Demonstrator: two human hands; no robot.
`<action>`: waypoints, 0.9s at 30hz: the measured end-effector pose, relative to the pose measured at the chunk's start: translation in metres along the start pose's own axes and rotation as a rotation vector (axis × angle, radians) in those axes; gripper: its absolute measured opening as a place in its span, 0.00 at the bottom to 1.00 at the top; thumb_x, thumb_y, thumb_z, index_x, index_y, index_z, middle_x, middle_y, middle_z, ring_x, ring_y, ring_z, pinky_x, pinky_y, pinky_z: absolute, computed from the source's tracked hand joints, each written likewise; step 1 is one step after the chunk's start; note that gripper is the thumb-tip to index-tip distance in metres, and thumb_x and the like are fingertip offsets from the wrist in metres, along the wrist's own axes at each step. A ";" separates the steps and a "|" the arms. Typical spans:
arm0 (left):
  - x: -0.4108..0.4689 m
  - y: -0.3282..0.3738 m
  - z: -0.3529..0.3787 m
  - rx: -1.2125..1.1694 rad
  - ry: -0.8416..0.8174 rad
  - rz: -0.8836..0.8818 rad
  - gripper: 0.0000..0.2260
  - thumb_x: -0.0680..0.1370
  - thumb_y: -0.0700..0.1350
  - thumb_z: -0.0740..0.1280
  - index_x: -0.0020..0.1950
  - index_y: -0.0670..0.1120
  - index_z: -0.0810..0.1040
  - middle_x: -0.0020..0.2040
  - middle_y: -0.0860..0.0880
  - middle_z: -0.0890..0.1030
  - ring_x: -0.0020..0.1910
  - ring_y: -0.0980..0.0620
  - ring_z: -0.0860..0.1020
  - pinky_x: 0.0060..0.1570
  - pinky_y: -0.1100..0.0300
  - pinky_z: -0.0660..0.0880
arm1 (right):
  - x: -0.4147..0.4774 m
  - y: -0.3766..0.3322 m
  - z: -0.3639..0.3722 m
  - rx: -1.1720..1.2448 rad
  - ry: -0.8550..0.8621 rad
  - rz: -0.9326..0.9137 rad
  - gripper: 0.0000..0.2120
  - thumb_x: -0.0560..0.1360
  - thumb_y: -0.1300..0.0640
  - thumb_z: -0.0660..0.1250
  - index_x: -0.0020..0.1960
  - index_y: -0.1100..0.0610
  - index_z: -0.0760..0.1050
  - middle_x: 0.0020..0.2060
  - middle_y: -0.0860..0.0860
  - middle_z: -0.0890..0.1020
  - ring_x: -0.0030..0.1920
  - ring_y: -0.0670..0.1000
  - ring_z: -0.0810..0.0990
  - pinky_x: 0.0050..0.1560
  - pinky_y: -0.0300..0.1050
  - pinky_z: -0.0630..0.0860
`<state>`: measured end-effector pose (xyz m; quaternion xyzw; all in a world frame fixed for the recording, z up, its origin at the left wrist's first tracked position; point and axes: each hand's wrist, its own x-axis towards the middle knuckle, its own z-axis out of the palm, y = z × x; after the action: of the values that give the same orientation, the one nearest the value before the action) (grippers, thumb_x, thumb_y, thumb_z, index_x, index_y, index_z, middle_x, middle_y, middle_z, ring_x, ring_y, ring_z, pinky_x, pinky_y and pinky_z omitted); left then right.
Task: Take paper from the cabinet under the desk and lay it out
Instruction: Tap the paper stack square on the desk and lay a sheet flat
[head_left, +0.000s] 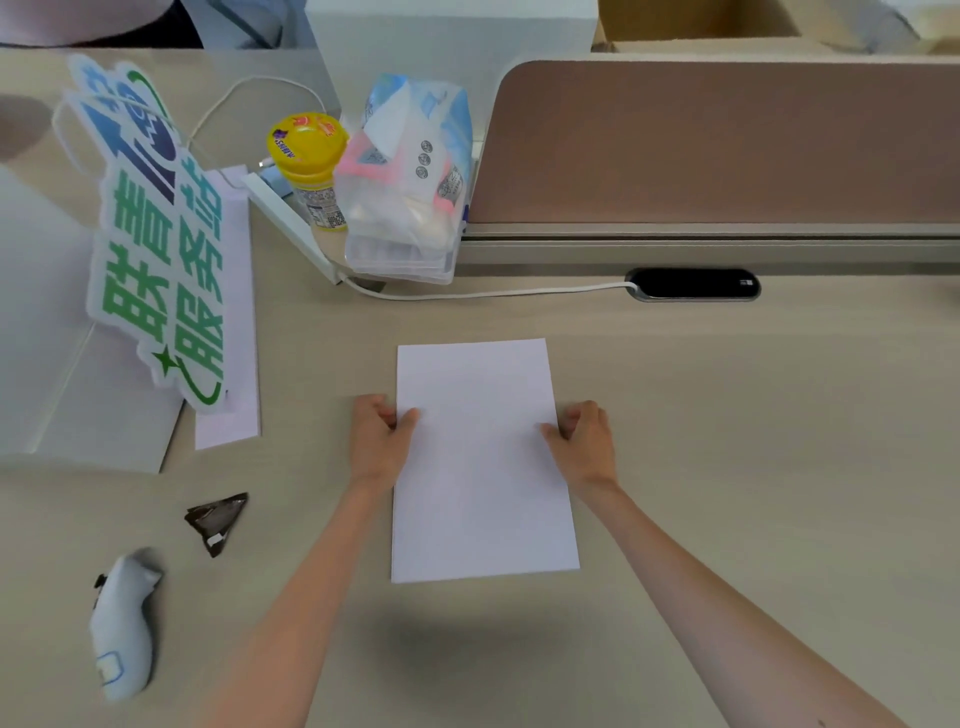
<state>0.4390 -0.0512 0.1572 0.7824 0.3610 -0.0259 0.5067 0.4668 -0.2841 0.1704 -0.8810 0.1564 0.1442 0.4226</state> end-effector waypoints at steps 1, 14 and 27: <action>-0.006 -0.003 -0.001 -0.009 0.014 -0.003 0.21 0.74 0.42 0.71 0.63 0.36 0.69 0.45 0.47 0.77 0.48 0.47 0.77 0.48 0.58 0.70 | -0.007 0.004 -0.001 0.004 -0.006 0.001 0.13 0.73 0.58 0.68 0.53 0.62 0.69 0.53 0.55 0.73 0.43 0.52 0.73 0.42 0.41 0.67; -0.094 -0.050 -0.012 -0.024 -0.004 0.011 0.08 0.73 0.38 0.66 0.52 0.41 0.73 0.44 0.47 0.79 0.43 0.48 0.78 0.47 0.54 0.75 | -0.086 0.051 -0.001 0.017 -0.078 0.016 0.14 0.72 0.60 0.64 0.57 0.62 0.71 0.57 0.55 0.71 0.52 0.56 0.75 0.50 0.45 0.72; -0.104 -0.045 -0.015 0.167 -0.033 0.126 0.15 0.74 0.36 0.61 0.61 0.39 0.70 0.61 0.41 0.73 0.54 0.42 0.75 0.55 0.53 0.73 | -0.089 0.047 -0.009 -0.099 -0.119 -0.030 0.15 0.72 0.61 0.63 0.58 0.62 0.70 0.58 0.55 0.69 0.55 0.56 0.75 0.53 0.50 0.75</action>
<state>0.3304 -0.0853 0.1717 0.8427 0.2993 -0.0369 0.4461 0.3685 -0.3050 0.1772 -0.8929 0.1104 0.1974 0.3893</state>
